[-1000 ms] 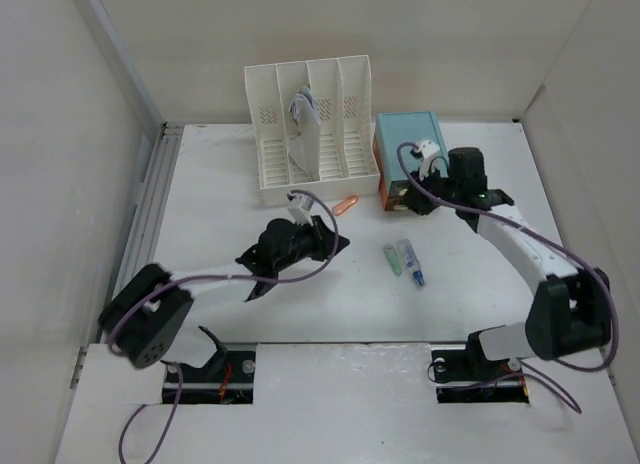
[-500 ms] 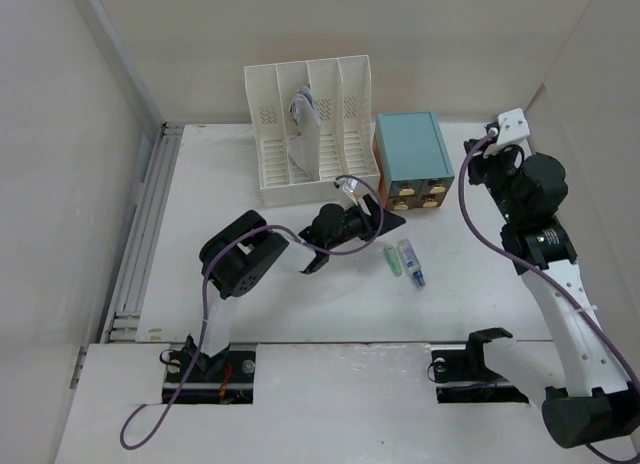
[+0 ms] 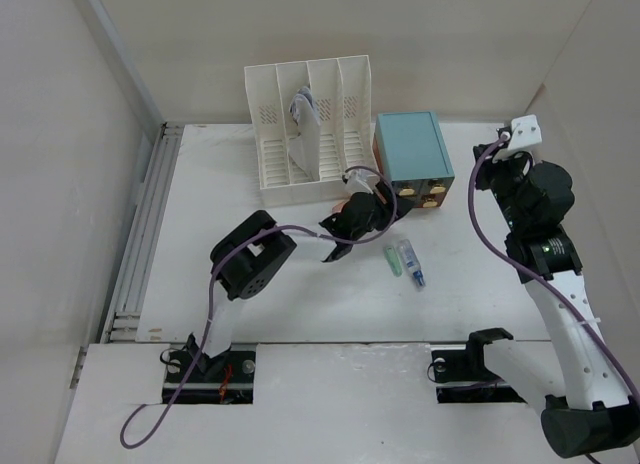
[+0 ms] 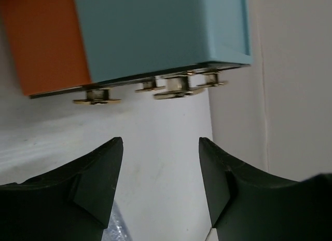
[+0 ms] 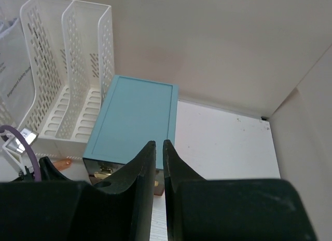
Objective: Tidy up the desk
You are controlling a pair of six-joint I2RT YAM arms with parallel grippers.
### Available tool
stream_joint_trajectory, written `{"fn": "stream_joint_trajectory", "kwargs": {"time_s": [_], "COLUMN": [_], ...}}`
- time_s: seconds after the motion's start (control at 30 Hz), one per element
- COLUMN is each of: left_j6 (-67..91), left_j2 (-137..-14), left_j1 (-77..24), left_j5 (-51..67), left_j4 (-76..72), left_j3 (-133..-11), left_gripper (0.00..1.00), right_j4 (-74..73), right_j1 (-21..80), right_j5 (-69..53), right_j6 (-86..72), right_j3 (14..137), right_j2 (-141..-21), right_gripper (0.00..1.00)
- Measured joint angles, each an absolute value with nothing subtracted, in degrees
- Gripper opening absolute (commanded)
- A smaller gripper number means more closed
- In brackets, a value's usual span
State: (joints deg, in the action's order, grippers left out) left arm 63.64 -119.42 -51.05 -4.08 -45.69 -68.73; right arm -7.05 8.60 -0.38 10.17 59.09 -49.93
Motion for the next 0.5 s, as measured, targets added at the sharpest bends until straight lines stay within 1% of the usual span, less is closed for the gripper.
{"fn": "stream_joint_trajectory", "kwargs": {"time_s": [0.3, 0.5], "left_j6": [66.57, 66.59], "left_j2": [-125.29, -127.63], "left_j1": [-50.96, -50.96], "left_j5": [-7.94, -10.17], "left_j4": [-42.0, -42.02], "left_j3": [-68.77, -72.38], "left_gripper": [0.57, 0.58], "right_j4": [-7.07, -7.03], "right_j1": [8.6, 8.6], "right_j5": [0.69, 0.91], "right_j6": [9.21, 9.17], "right_j3": [59.09, 59.09], "right_j2": [-49.95, -49.93], "right_gripper": [0.16, 0.16]}}
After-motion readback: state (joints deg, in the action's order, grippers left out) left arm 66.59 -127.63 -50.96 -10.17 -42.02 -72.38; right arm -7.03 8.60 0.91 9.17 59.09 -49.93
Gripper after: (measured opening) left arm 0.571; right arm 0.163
